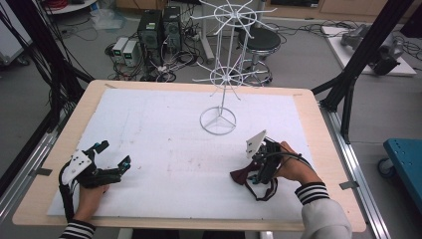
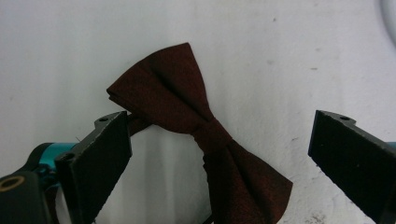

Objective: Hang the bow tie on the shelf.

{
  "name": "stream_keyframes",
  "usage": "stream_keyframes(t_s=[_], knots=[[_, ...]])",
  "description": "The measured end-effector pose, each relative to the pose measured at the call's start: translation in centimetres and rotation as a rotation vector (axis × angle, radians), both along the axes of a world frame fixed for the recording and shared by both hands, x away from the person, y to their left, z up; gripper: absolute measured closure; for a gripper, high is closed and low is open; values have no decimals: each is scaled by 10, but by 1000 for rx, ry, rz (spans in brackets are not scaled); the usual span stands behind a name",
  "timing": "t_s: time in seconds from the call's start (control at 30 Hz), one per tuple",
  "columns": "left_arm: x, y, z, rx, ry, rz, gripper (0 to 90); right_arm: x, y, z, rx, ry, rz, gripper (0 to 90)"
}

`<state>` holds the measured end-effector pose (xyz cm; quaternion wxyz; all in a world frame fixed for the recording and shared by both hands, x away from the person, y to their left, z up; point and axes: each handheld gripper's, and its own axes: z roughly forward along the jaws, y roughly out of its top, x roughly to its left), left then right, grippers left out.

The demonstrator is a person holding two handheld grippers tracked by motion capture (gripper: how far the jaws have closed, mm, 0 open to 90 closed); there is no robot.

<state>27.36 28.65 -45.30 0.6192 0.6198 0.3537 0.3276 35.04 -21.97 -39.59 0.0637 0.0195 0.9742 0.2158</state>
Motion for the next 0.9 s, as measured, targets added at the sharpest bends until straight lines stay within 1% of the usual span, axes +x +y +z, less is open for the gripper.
stream_keyframes(t_s=[0.03, 0.07, 0.1, 0.13, 0.17, 0.2, 0.27, 0.33, 0.37, 0.4, 0.43, 0.47, 0.5, 0.57, 0.6, 0.63, 0.67, 0.8, 0.83, 0.87, 0.9], knots=[[0, 0, 0, 0, 0, 0, 23, 1, 1, -2, -5, 0, 7, 54], [0, 0, 0, -1, 1, -1, 23, 0, 1, -2, -20, 8, -1, 60], [0, 0, 0, -1, 0, 0, 23, 1, 2, -4, -26, 7, 11, 73], [0, 0, 0, 0, 0, -1, 23, 1, 3, -5, -39, 24, 32, 189], [0, 0, 0, -1, 1, 0, 23, 1, 3, -5, -39, 24, 32, 189], [0, 0, 0, 0, 1, 0, 23, 1, 3, -5, -46, 30, 47, 203], [0, 0, 0, -2, 1, 0, 23, 1, 5, -7, -66, 28, 57, 214], [0, 0, 0, -2, 1, -1, 23, 0, 5, -8, -87, 22, 71, 272], [0, 0, 0, -2, 1, 0, 23, 0, 6, -8, -97, 23, 75, 285], [0, 0, 0, 0, -1, -1, 23, 0, 6, -9, -100, 13, 81, 294], [0, 0, 0, -1, 0, -2, 23, 0, 6, -9, -126, 2, 83, 363], [0, 0, 0, -2, 1, 0, 23, 0, 6, -9, -126, 2, 83, 363], [0, 0, 0, 0, 0, -1, 23, -1, 7, -9, -132, 6, 86, 394], [0, 0, 0, 0, -1, -1, 23, -2, 6, -8, -139, -15, 85, 466], [0, 0, 0, 0, -1, -1, 23, -2, 6, -8, -139, -15, 85, 466], [0, 0, 0, 0, 0, -1, 23, -2, 6, -9, -141, -20, 80, 505], [0, 0, 0, 0, -1, -2, 23, -2, 6, -9, -141, -20, 80, 505], [0, 0, 0, 1, -1, -1, 23, -1, 7, -10, -151, -23, 77, 567], [0, 0, 0, 0, -1, -1, 23, -1, 8, -10, -156, -25, 79, 628], [0, 0, 0, 0, -1, -1, 23, -2, 8, -10, -167, -28, 94, 692], [0, 0, 0, 1, -1, -2, 23, -2, 8, -10, -171, -23, 104, 716]])
